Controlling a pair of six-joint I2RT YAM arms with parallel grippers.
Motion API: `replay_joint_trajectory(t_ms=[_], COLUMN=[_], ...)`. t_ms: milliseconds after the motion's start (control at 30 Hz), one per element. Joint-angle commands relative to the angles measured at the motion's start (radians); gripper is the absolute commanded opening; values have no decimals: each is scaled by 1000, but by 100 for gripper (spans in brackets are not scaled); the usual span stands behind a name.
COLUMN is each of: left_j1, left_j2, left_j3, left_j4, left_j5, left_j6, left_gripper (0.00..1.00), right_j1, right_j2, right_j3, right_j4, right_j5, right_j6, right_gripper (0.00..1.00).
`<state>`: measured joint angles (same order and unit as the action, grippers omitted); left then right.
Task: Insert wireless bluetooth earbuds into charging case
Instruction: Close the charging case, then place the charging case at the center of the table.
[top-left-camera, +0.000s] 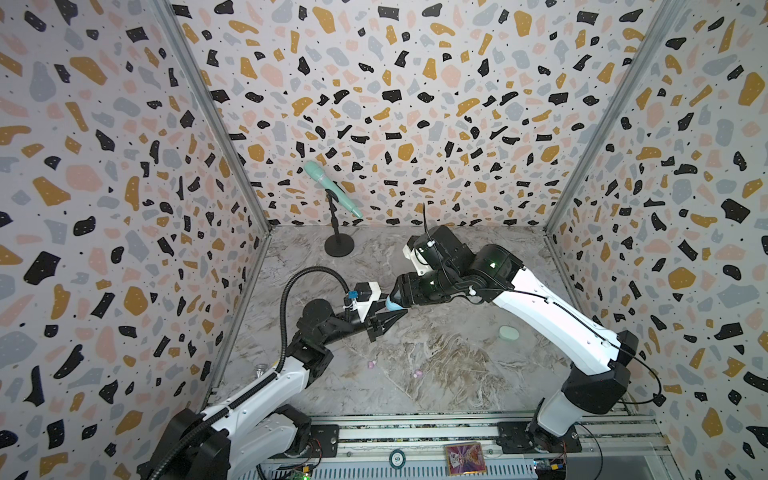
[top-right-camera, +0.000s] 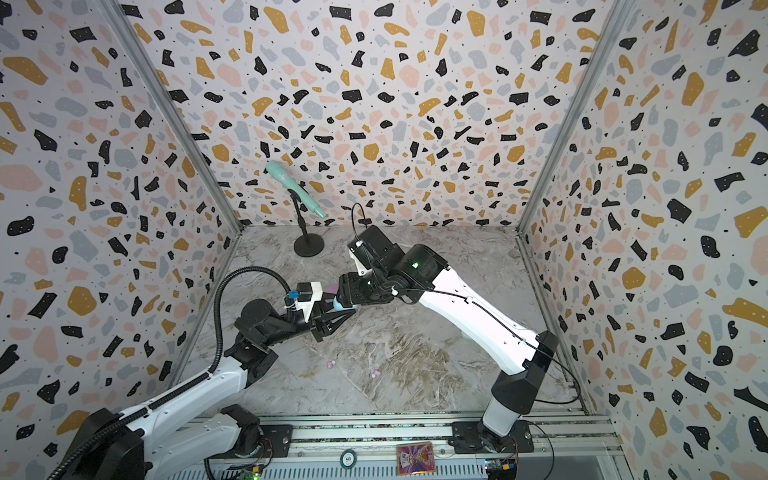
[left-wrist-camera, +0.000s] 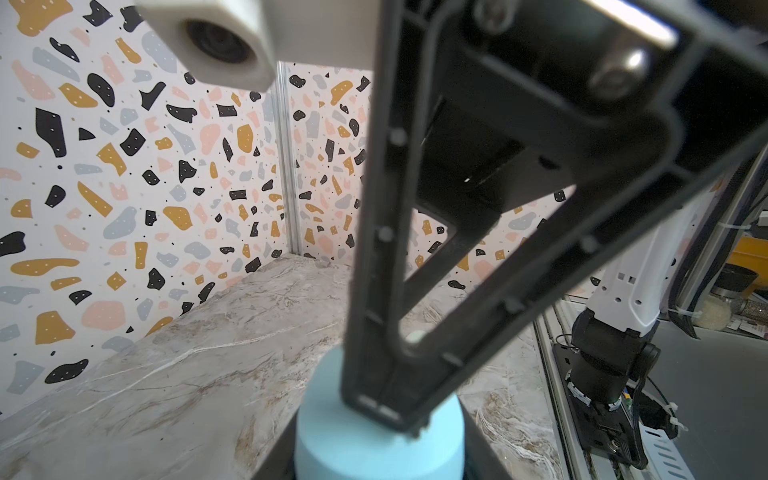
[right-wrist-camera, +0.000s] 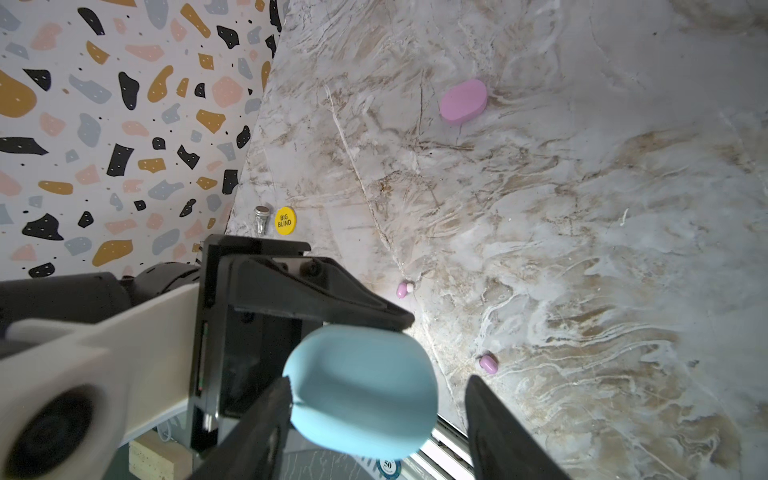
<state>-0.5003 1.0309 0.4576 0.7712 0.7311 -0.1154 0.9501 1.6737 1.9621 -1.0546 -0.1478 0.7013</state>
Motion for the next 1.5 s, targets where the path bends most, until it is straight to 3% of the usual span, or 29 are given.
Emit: replay_joint_trajectory(t_ms=[0, 433, 733, 867, 1100, 1267, 1467], left_j1=[-2, -2, -2, -3, -4, -4, -4], left_j2=[-15, -15, -17, -17, -67, -118, -155], left_j3=[23, 21, 21, 21, 12, 11, 8], left_j4=[52, 51, 45, 30, -119, -318, -432], left_j5=[2, -2, -5, -33, -134, -286, -405], left_j6=[17, 17, 18, 18, 28, 57, 39], left_gripper=[12, 12, 14, 34, 88, 98, 100], right_j1=[2, 25, 24, 11, -134, -265, -369], right_j2=[19, 74, 61, 26, -159, -259, -308], right_j3=[65, 103, 86, 30, -330, -656, -968], right_j4=[-44, -112, -84, -57, 115, 257, 431], right_j5=[2, -18, -21, 6, 26, 41, 104], right_j6=[-27, -59, -51, -48, -53, -88, -126], right_gripper=[73, 75, 57, 55, 53, 53, 54])
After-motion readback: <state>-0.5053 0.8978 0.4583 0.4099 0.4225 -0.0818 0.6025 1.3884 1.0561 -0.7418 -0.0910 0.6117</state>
